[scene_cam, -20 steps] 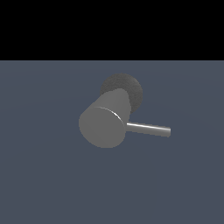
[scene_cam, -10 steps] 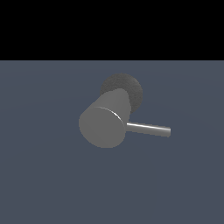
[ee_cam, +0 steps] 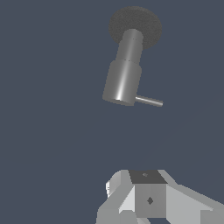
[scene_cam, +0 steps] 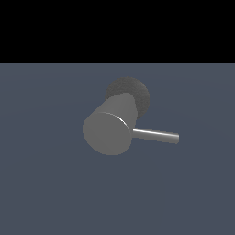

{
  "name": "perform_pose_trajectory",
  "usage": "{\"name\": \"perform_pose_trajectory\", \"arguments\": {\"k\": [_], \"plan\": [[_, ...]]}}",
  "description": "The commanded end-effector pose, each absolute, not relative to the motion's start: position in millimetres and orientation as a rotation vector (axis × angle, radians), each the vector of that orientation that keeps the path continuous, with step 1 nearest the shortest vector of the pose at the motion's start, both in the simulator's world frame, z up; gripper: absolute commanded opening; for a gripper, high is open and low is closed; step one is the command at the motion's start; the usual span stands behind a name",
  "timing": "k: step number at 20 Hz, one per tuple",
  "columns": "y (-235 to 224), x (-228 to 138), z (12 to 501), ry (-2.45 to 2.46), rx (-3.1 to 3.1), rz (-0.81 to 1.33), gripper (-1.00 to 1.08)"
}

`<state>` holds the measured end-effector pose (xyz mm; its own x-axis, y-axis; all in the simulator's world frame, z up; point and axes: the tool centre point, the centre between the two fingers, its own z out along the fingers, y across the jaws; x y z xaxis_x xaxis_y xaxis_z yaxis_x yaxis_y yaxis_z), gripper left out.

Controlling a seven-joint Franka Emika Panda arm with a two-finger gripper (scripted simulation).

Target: Turn on the faucet by rotating a designated handle.

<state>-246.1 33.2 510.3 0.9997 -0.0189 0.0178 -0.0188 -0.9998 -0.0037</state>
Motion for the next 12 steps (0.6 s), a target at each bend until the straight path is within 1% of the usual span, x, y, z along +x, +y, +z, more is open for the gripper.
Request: {"name": "perform_pose_trajectory", "arguments": {"k": [1, 12], "plan": [[32.5, -246.2, 510.5, 0.028, -3.124, -0.03, -1.0], [29.3, -246.2, 518.4, -0.004, -2.919, -0.085, -1.0]]}}
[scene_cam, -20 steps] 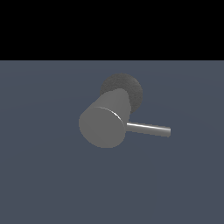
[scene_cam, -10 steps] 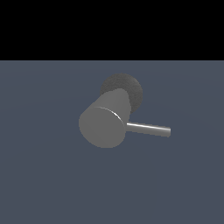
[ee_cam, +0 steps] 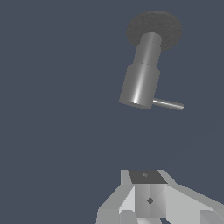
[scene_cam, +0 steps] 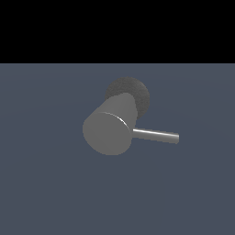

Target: Turn on the faucet by rotating a designated handle.

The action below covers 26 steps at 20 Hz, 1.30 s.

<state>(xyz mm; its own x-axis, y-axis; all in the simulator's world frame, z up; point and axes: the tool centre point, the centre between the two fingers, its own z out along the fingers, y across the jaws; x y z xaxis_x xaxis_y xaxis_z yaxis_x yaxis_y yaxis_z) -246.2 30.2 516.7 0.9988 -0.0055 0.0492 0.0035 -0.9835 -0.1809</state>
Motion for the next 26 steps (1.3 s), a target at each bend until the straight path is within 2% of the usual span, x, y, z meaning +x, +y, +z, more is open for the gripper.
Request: {"name": "perform_pose_trajectory", "arguments": {"k": [1, 14, 26], "plan": [[29, -246, 520, -0.008, -2.889, -0.093, -1.0], [7, -241, 550, -0.046, -2.373, -0.249, -1.0], [-41, -229, 578, -0.013, -1.871, -0.398, -1.0]]}}
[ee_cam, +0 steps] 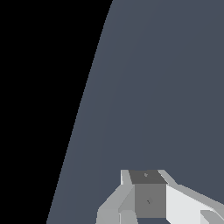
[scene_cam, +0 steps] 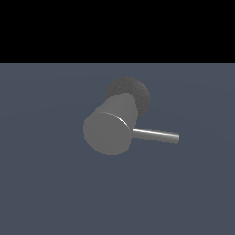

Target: Turn on the faucet by rotating a designated handle.

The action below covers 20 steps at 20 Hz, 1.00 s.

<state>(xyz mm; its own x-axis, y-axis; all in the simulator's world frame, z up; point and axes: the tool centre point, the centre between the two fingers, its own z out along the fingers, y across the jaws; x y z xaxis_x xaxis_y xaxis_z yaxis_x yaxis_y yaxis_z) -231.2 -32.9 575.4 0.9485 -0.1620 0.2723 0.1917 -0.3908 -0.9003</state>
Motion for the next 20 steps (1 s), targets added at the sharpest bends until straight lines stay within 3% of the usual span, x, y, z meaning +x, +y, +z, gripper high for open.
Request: {"name": "perform_pose_trajectory", "arguments": {"k": [1, 20], "plan": [[-46, -228, 580, -0.007, -1.829, -0.409, -1.0], [-173, -193, 560, 0.231, -1.065, -0.579, -1.0]]}}
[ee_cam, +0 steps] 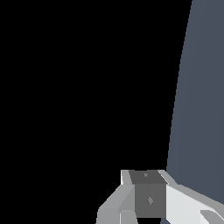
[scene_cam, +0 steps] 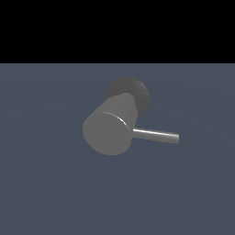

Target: Turn on the faucet by rotating a designated handle.

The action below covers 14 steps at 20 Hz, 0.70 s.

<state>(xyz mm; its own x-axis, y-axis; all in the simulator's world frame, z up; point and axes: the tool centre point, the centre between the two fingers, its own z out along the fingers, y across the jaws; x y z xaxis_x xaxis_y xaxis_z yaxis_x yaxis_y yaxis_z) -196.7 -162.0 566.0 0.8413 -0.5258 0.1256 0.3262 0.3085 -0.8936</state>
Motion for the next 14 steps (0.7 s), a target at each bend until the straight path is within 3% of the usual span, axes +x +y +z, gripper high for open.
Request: {"name": "perform_pose_trajectory", "arguments": {"k": [1, 14], "plan": [[-181, -191, 556, 0.25, -1.027, -0.584, -1.0], [-264, -160, 460, 0.551, -0.563, -0.627, -1.0]]}}
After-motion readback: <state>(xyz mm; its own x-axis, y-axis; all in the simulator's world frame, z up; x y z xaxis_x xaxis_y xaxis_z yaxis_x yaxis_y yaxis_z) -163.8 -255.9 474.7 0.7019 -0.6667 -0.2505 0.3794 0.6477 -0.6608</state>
